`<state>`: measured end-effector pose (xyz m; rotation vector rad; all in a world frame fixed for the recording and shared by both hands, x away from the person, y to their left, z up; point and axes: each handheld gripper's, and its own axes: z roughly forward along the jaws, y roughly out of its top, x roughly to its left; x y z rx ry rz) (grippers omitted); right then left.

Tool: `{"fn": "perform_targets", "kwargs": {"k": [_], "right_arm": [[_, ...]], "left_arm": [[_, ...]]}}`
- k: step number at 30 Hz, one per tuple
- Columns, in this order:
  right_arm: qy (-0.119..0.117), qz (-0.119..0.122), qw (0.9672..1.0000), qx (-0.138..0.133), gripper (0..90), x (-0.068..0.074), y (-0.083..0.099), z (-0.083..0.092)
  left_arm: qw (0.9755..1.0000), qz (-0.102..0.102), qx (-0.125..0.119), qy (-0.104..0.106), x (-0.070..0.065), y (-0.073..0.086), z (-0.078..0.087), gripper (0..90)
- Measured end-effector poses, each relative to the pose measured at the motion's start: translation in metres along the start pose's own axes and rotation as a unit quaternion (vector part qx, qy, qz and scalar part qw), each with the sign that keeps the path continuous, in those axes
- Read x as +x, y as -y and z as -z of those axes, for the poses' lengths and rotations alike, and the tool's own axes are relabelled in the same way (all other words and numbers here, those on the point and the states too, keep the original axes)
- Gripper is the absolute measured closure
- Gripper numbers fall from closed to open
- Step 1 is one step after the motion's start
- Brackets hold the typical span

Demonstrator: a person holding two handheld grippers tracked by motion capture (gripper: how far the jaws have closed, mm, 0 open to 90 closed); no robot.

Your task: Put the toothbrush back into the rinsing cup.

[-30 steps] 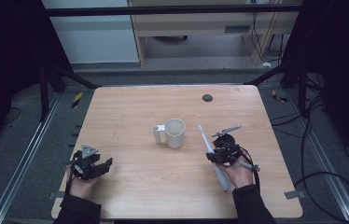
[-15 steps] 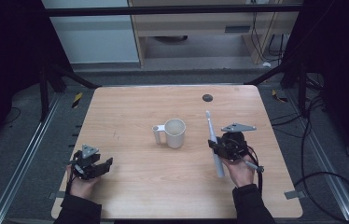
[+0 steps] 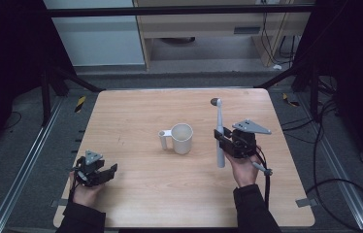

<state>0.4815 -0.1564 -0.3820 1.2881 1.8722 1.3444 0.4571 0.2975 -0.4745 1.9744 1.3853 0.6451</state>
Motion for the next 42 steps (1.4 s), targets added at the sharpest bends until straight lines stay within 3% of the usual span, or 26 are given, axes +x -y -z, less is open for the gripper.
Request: {"fn": "perform_targets", "kwargs": {"k": [4,21,42], "right_arm": [[0.000,-0.002,0.9996,-0.027,67.6,0.002,-0.004,-0.001],[-0.002,-0.019,0.9960,-0.088,67.5,0.007,-0.021,-0.013],[0.002,-0.032,0.9897,-0.139,67.5,0.018,-0.042,-0.031]], "left_arm": [[1.0000,0.000,-0.001,0.000,0.000,0.000,0.000,43.0],[1.0000,-0.001,-0.002,-0.003,0.001,0.001,-0.001,42.8],[1.0000,-0.001,-0.005,-0.006,0.001,0.001,0.000,42.0]]}}
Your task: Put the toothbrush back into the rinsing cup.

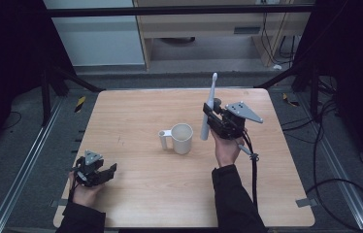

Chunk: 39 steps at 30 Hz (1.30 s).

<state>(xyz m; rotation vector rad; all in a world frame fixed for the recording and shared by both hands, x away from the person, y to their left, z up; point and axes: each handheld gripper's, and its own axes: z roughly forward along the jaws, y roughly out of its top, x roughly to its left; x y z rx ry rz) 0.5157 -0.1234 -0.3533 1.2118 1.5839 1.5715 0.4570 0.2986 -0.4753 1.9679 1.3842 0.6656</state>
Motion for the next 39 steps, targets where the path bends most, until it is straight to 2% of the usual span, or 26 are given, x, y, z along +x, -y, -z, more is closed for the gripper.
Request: {"fn": "perform_targets", "kwargs": {"k": [11,24,39], "right_arm": [[-0.004,-0.007,0.9999,-0.015,67.5,0.007,-0.006,-0.011],[-0.006,-0.013,0.9996,-0.025,67.5,0.016,-0.002,-0.025],[-0.019,-0.022,0.9995,-0.013,67.5,0.027,0.011,-0.047]], "left_arm": [[1.0000,0.001,-0.001,0.000,0.000,0.000,0.000,42.0],[1.0000,0.001,-0.003,0.001,0.000,0.000,0.001,41.9],[1.0000,0.001,-0.004,0.001,0.001,0.000,0.001,41.8]]}}
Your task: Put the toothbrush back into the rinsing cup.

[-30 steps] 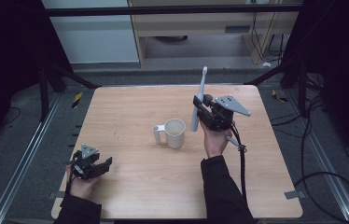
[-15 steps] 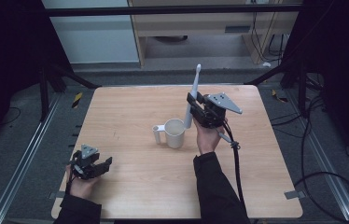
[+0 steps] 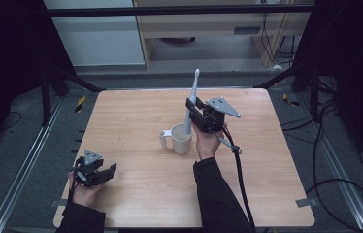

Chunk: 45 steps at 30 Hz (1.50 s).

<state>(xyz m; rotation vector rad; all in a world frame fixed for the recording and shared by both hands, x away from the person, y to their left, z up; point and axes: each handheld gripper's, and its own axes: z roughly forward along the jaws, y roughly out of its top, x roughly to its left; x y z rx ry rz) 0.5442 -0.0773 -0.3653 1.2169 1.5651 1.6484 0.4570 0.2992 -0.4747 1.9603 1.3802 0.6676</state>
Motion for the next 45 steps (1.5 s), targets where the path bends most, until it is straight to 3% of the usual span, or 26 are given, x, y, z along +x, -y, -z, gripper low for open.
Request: {"fn": "perform_targets", "kwargs": {"k": [23,45], "right_arm": [[0.005,0.001,0.9988,0.049,67.4,0.002,0.024,-0.021],[0.016,0.002,0.9940,0.108,67.3,0.000,0.053,-0.030]], "left_arm": [[1.0000,0.001,-0.001,0.000,0.000,0.000,0.000,41.7],[1.0000,0.000,-0.001,-0.001,0.000,0.000,0.000,41.7]]}}
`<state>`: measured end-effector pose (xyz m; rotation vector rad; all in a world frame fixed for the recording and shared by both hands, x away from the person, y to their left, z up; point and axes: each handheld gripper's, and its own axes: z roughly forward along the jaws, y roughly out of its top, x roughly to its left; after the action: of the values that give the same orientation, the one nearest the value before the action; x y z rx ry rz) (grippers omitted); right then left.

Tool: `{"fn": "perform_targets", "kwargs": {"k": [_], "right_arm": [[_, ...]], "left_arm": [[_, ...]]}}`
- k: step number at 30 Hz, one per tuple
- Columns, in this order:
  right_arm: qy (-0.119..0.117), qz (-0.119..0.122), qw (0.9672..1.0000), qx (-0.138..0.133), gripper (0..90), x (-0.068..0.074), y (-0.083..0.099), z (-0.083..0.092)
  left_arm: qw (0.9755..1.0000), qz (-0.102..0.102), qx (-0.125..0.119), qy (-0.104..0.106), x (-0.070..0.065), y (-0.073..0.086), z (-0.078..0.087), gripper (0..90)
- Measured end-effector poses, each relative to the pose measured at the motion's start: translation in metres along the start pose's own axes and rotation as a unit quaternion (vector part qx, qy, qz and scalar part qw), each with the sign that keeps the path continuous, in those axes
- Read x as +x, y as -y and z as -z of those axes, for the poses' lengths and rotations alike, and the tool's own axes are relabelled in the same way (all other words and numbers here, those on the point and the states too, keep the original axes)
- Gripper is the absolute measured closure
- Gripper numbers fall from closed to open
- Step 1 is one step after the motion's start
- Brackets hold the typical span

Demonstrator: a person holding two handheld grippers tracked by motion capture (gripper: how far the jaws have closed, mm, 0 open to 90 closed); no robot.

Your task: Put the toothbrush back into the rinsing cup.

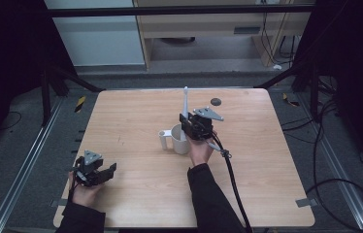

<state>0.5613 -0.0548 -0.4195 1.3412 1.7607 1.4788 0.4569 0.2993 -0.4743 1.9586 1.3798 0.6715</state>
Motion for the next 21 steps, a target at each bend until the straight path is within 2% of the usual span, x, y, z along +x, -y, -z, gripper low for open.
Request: {"fn": "perform_targets", "kwargs": {"k": [21], "right_arm": [[0.005,-0.001,0.9995,0.030,67.1,-0.0051,0.0083,-0.0014]], "left_arm": [[1.0000,-0.001,0.001,0.002,-0.0002,-0.0001,-0.0002,41.7]]}}
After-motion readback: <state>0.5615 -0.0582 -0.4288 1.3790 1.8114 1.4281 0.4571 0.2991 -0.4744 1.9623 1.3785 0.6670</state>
